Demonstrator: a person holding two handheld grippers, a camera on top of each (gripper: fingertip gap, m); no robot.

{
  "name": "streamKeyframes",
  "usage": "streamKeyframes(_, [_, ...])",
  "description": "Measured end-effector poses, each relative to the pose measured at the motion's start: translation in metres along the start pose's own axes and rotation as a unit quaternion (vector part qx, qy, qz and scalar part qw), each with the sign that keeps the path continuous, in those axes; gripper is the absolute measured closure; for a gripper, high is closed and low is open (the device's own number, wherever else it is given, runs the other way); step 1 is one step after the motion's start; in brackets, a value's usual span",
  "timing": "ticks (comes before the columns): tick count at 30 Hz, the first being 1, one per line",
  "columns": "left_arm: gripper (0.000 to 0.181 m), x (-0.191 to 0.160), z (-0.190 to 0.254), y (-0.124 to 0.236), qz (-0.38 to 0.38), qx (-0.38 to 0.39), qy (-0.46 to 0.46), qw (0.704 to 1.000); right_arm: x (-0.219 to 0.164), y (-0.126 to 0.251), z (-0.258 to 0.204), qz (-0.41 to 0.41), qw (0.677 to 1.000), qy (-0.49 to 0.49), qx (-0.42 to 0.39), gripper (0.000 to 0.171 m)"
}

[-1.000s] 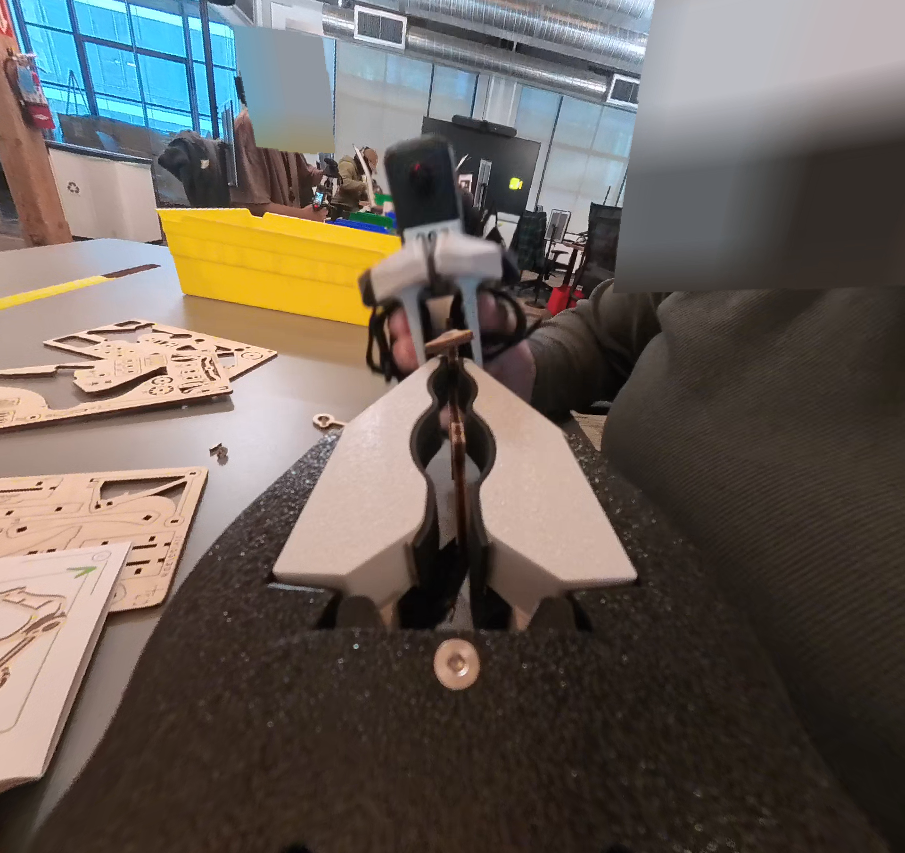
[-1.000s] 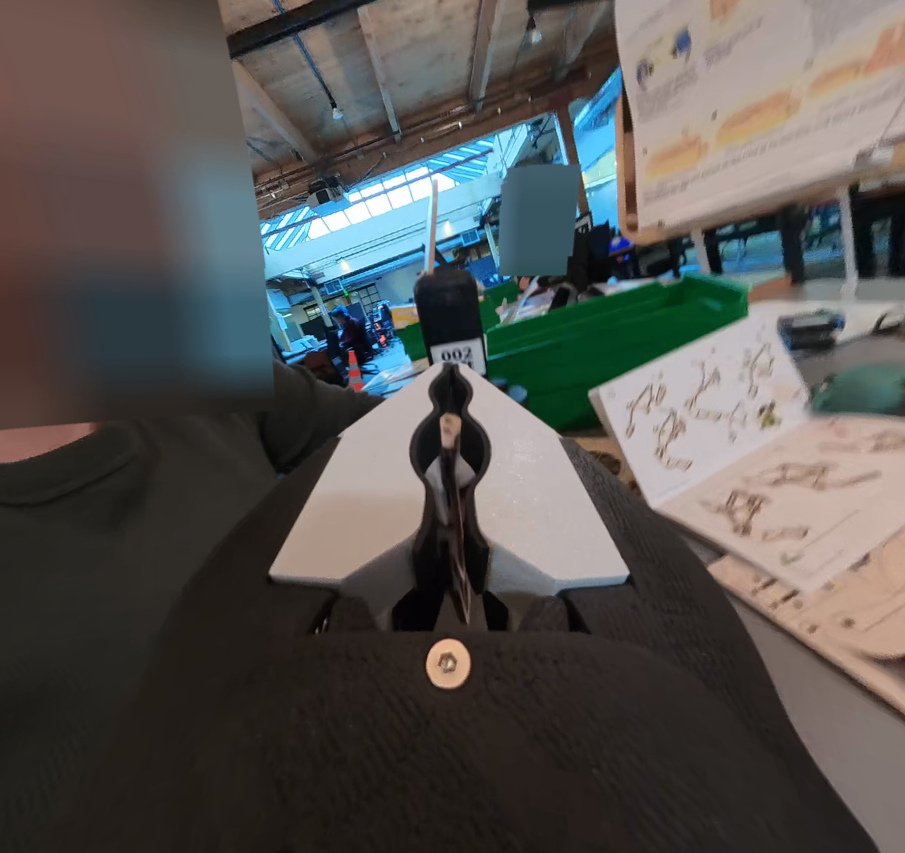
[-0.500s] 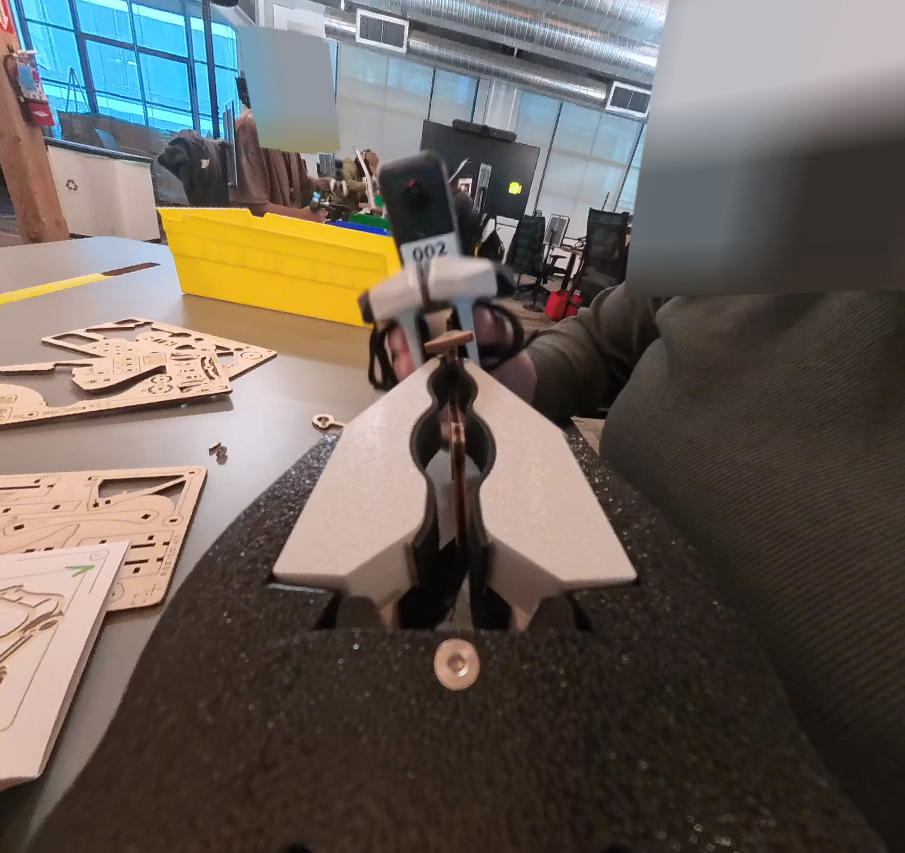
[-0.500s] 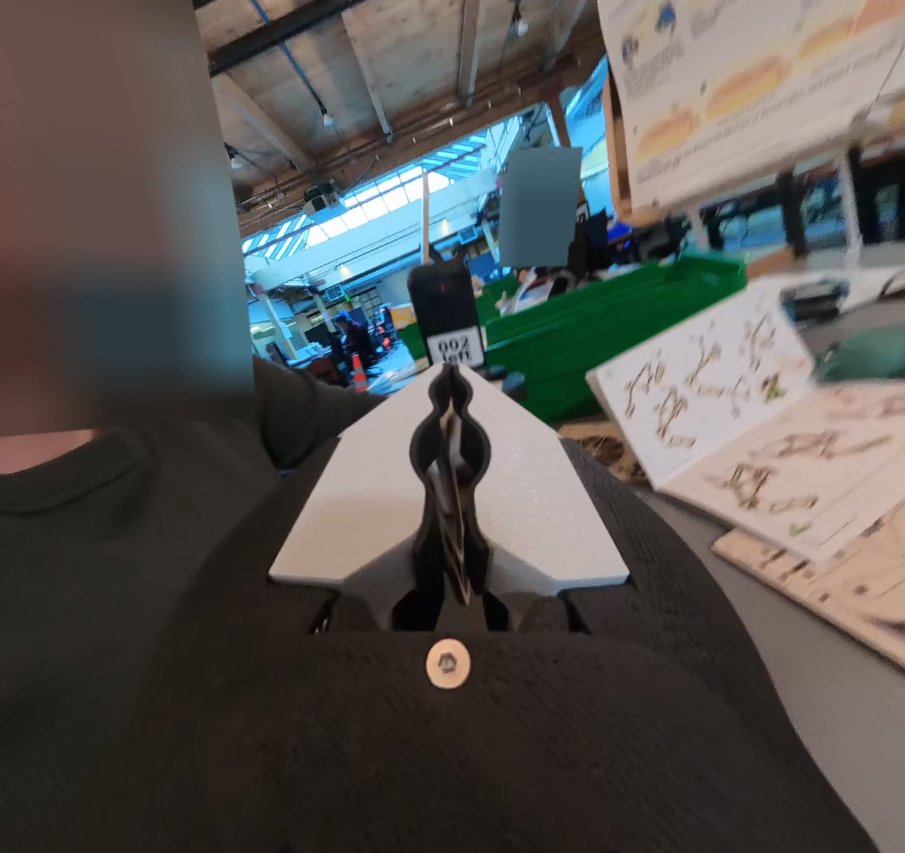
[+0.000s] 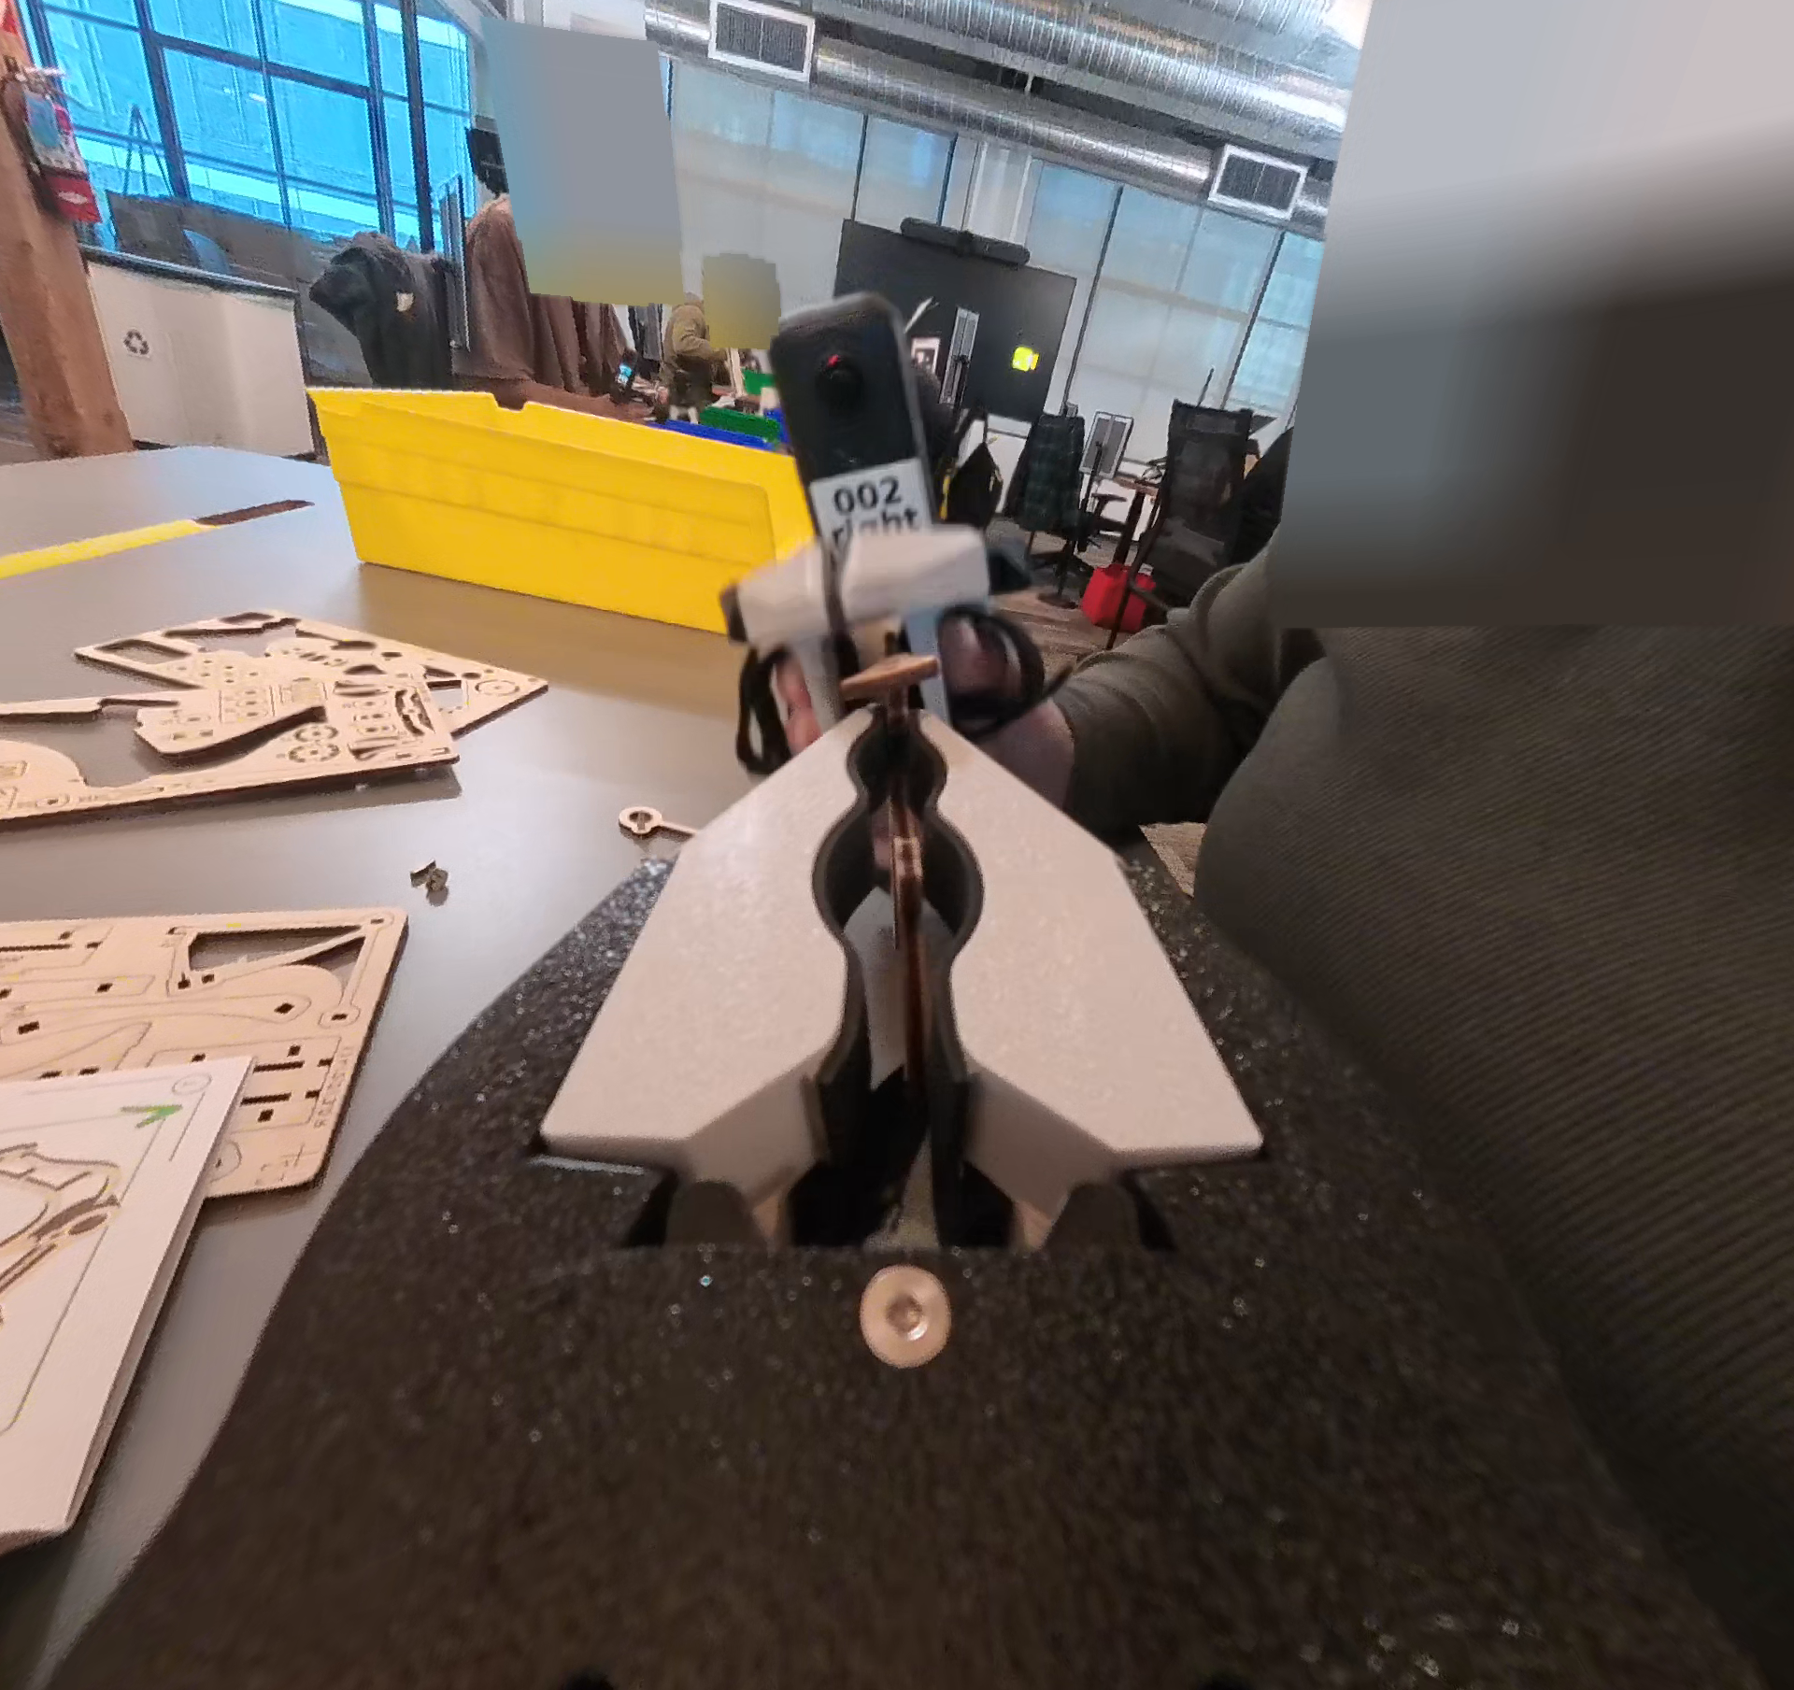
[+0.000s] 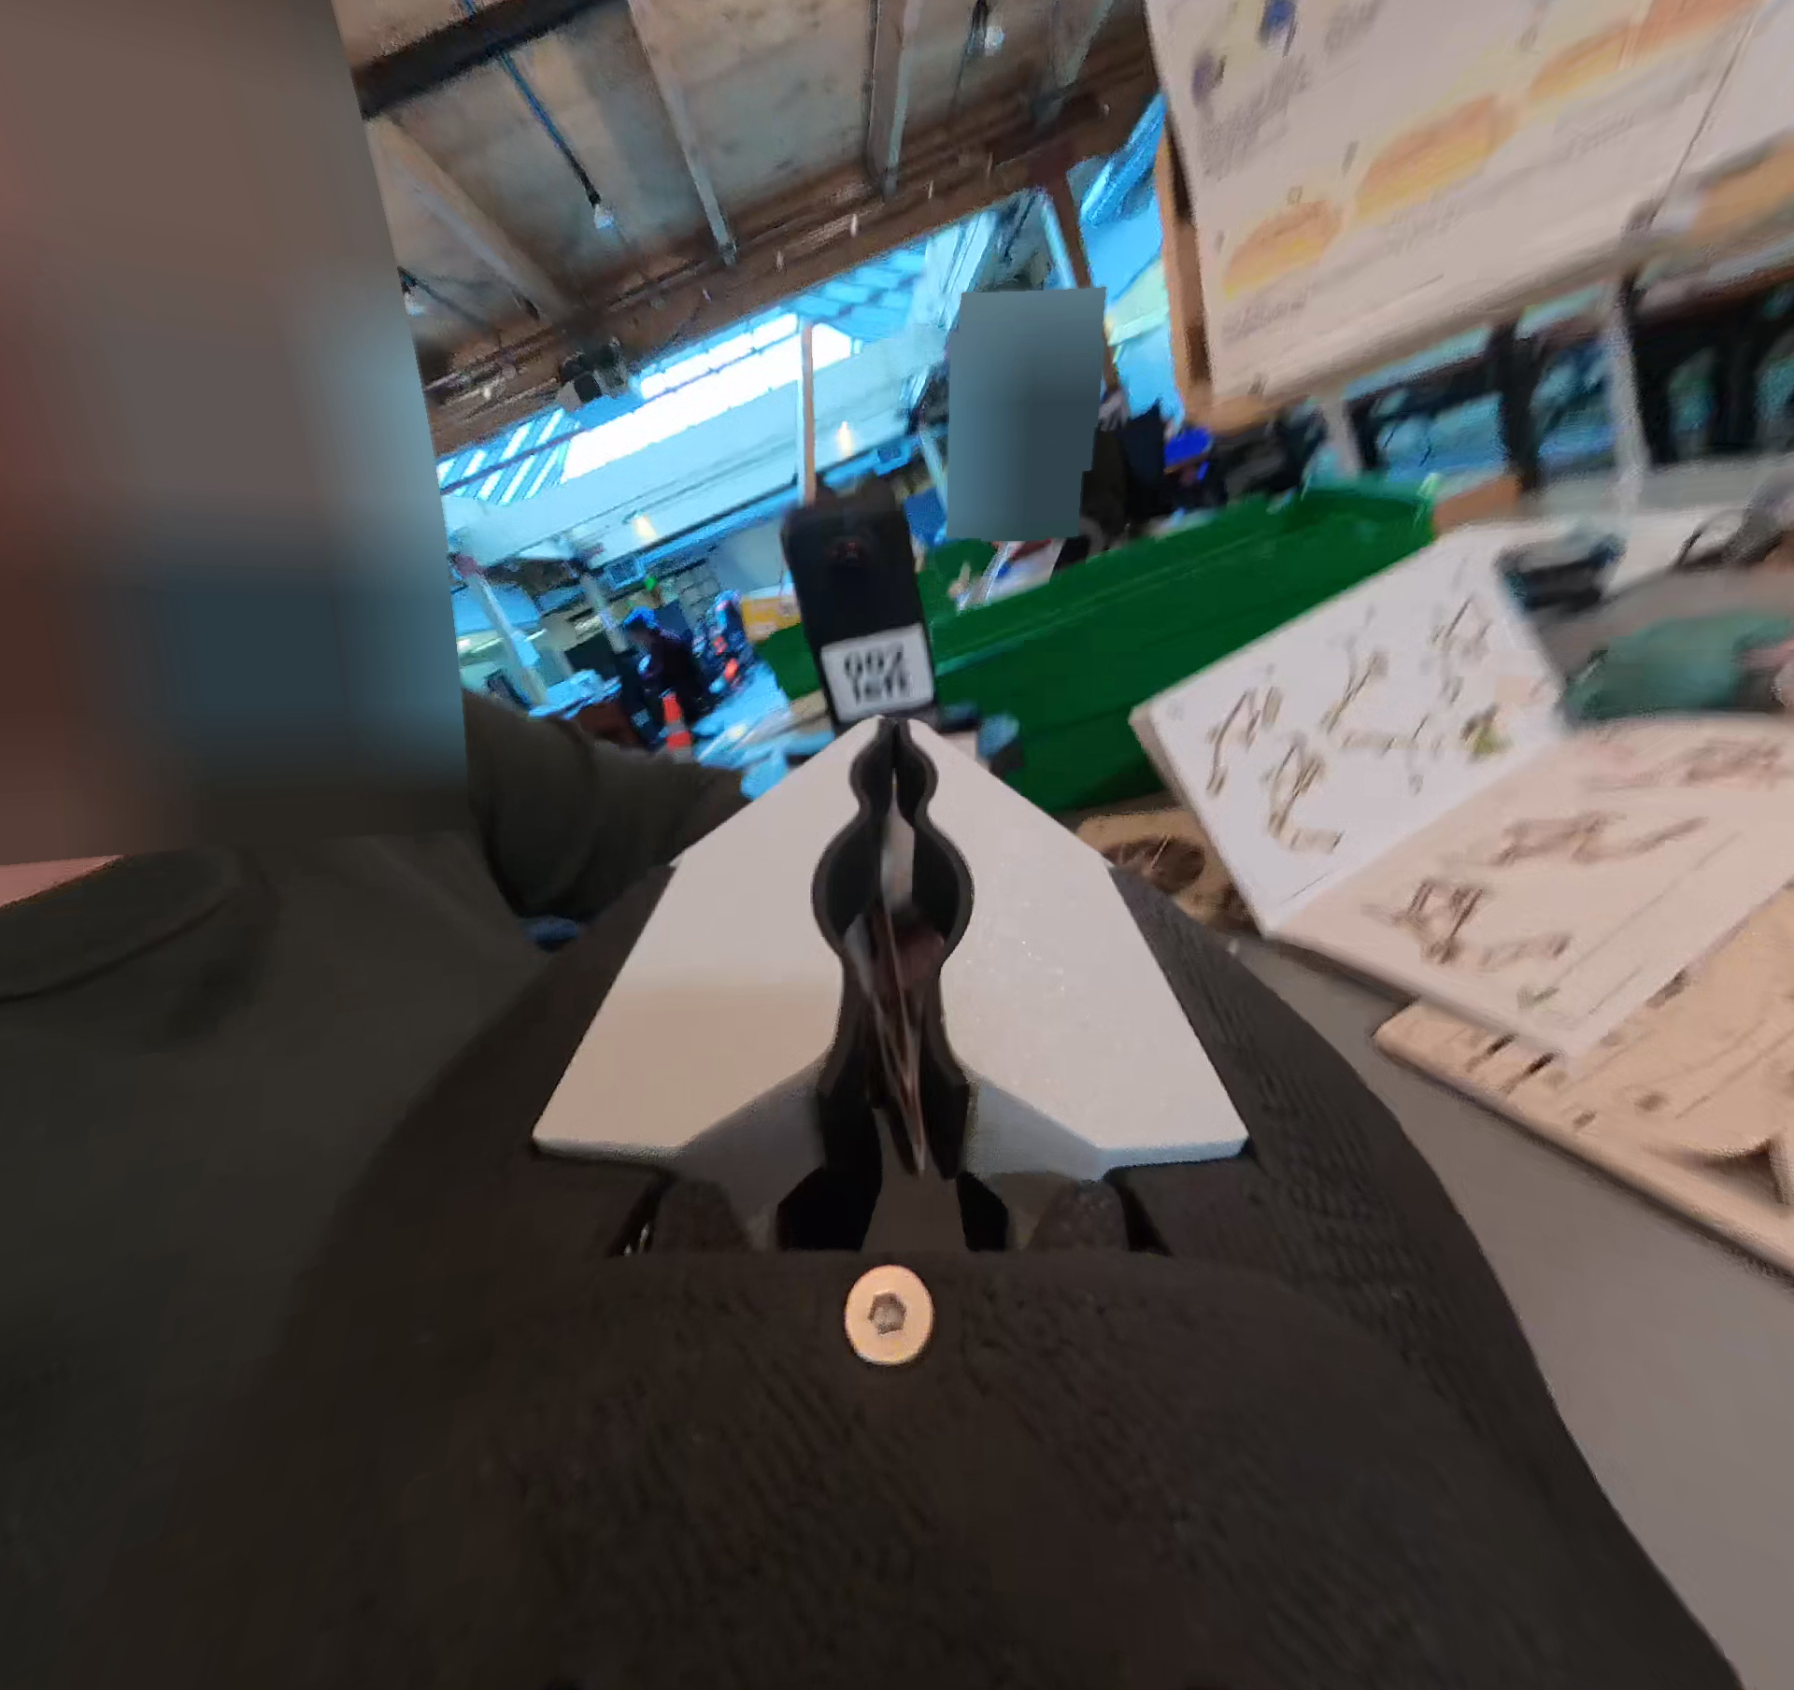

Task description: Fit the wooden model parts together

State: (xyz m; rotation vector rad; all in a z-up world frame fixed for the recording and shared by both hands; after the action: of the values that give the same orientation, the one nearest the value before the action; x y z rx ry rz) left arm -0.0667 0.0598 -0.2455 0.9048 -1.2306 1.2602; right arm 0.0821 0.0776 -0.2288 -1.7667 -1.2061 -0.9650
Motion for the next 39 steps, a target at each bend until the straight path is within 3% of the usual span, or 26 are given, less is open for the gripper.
streamKeyframes(2, [0.181, -0.001, -0.002, 0.001, 0.002, 0.002, 0.008, 1.000, 0.016, 0.002, -0.006, 0.028, 0.999, 0.031, 0.001, 0.171])
streamKeyframes(4, [0.181, 0.000, -0.003, 0.002, 0.007, 0.004, 0.012, 1.000, 0.000, -0.001, -0.007, -0.011, 0.999, 0.046, -0.005, 0.171])
streamKeyframes(6, [0.181, -0.003, -0.003, 0.001, -0.008, 0.007, 0.015, 1.000, -0.014, 0.000, -0.002, -0.014, 1.000, -0.010, -0.007, 0.171])
streamKeyframes(10, [0.181, -0.001, -0.005, 0.001, 0.004, 0.005, 0.019, 1.000, 0.016, 0.004, -0.008, 0.038, 0.998, 0.058, -0.014, 0.171])
streamKeyframes(14, [0.181, -0.003, -0.005, 0.001, -0.012, 0.009, 0.017, 1.000, -0.014, 0.001, -0.002, -0.014, 1.000, 0.002, -0.012, 0.171])
streamKeyframes(17, [0.181, -0.002, -0.004, -0.002, -0.005, 0.006, 0.016, 1.000, 0.006, 0.003, -0.004, 0.017, 0.998, 0.060, -0.022, 0.171])
streamKeyframes(20, [0.181, -0.004, -0.006, -0.001, -0.014, 0.010, 0.024, 1.000, -0.011, 0.000, -0.003, -0.021, 0.997, 0.069, -0.027, 0.171])
streamKeyframes(22, [0.181, -0.002, -0.006, 0.000, -0.001, 0.016, 0.018, 1.000, 0.000, 0.004, 0.000, -0.011, 0.994, 0.099, -0.035, 0.171])
streamKeyframes(25, [0.181, 0.003, -0.015, 0.006, 0.033, 0.033, 0.056, 0.997, 0.025, 0.021, -0.010, 0.054, 0.965, 0.248, -0.068, 0.171])
streamKeyframes(28, [0.181, 0.014, -0.025, 0.013, 0.103, 0.034, 0.153, 0.982, 0.028, 0.028, -0.021, 0.063, 0.904, 0.409, -0.102, 0.134])
streamKeyframes(33, [0.181, 0.017, -0.032, 0.010, 0.171, -0.012, 0.309, 0.936, 0.027, 0.029, -0.034, 0.048, 0.832, 0.540, -0.117, 0.091])
streamKeyframes(35, [0.181, 0.017, -0.031, 0.009, 0.166, -0.018, 0.312, 0.935, 0.029, 0.033, -0.035, 0.050, 0.809, 0.570, -0.131, 0.090])
streamKeyframes(39, [0.181, 0.022, -0.030, 0.013, 0.143, -0.002, 0.266, 0.953, 0.032, 0.042, -0.030, 0.058, 0.811, 0.564, -0.143, 0.090])
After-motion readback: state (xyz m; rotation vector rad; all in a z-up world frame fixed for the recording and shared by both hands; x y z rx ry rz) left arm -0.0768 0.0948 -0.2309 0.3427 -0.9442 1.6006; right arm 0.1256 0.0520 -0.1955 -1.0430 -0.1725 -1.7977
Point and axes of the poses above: each gripper's, where its closed fingertips meet, y back along the fingers, x out of its top, z = x × y across the jaws, the point moved 9 cm from there along y, back along the fingers, and after that the axes turned 12 degrees about -x, right-handed, at the moved point
